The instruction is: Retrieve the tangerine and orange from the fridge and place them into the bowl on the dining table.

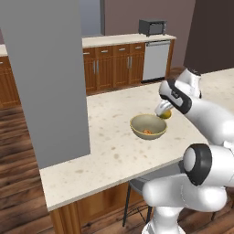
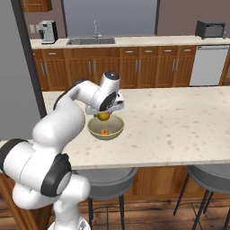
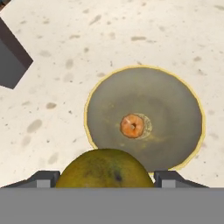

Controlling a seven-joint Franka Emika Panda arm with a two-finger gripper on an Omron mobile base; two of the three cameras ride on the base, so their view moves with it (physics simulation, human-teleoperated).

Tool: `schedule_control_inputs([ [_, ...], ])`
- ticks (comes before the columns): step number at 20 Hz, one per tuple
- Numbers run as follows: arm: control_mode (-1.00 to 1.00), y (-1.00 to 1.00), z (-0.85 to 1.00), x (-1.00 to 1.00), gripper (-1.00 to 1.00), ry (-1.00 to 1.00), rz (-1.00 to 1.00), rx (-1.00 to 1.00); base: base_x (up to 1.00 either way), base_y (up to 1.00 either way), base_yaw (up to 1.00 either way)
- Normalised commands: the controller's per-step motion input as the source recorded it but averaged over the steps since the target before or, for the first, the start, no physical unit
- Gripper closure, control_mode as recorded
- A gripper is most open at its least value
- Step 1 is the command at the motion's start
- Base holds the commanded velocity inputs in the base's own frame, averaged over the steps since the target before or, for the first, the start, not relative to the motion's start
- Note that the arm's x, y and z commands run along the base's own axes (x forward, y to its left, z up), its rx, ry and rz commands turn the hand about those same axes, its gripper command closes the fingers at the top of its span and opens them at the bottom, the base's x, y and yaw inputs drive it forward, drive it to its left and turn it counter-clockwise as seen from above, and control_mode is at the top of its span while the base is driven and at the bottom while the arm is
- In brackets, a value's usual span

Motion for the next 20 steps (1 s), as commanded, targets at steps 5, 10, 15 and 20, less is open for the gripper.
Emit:
schedule_control_inputs([
  [5,-1.0,0.1,-0.42,0.17,1.0,0.0,0.03,-0.02,0.0,0.0,0.0],
  [10,-1.0,0.11,-0.35,0.2,1.0,0.0,0.02,-0.01,0.0,0.0,0.0],
  [15,-1.0,0.04,-0.3,0.29,1.0,0.0,0.01,0.0,0.0,0.0,0.0],
  [20,-1.0,0.0,-0.29,0.34,1.0,0.0,0.01,0.0,0.0,0.0,0.0],
])
